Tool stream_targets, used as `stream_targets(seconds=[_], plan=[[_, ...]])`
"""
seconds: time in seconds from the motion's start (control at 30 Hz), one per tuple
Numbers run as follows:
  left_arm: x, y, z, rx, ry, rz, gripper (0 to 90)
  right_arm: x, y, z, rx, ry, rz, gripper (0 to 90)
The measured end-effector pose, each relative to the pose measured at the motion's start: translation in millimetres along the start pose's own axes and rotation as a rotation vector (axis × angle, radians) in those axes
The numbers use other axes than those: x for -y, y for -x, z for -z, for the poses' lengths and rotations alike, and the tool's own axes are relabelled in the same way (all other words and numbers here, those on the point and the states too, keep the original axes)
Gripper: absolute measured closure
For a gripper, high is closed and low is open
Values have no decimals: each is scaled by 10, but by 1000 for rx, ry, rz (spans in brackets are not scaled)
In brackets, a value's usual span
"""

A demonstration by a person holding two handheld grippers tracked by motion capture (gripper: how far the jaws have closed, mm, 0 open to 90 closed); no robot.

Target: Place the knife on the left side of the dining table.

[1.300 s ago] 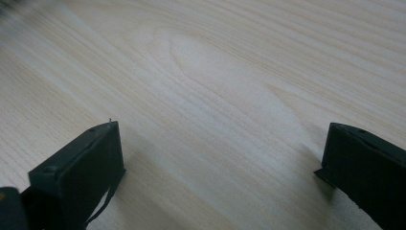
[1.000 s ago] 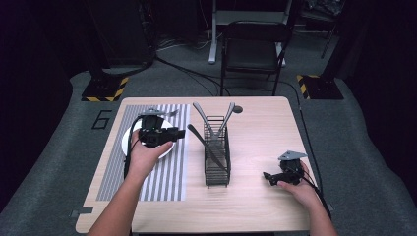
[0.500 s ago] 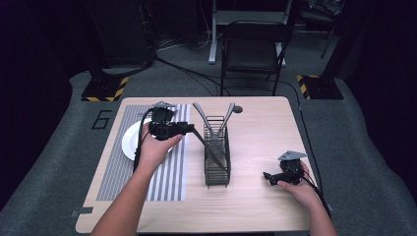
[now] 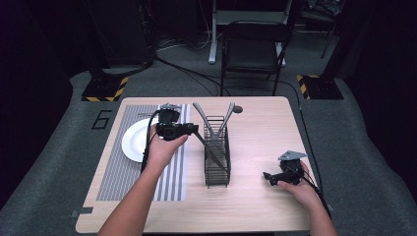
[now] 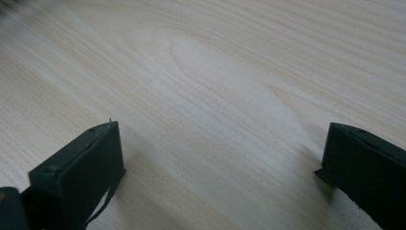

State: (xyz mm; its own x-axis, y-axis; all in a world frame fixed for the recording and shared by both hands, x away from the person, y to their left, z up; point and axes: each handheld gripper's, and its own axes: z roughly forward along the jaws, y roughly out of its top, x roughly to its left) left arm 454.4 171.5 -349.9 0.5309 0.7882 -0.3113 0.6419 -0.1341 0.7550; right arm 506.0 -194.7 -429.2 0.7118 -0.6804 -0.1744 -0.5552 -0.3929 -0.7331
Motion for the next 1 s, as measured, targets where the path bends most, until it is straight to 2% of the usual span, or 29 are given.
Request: stream_targets(seconds=[0.27, 0.47, 0.63, 1.0], plan=[[4, 1, -21, -14, 7, -7, 741, 0, 0, 0, 0, 0, 0, 0], [8, 35, -9, -2, 24, -8, 760, 0, 0, 0, 0, 0, 0, 0], [-3, 187, 22, 23, 49, -39, 780, 0, 0, 0, 0, 0, 0, 0], [-61, 450, 53, 78, 37, -104, 818, 0, -1, 0, 1, 0, -1, 0]])
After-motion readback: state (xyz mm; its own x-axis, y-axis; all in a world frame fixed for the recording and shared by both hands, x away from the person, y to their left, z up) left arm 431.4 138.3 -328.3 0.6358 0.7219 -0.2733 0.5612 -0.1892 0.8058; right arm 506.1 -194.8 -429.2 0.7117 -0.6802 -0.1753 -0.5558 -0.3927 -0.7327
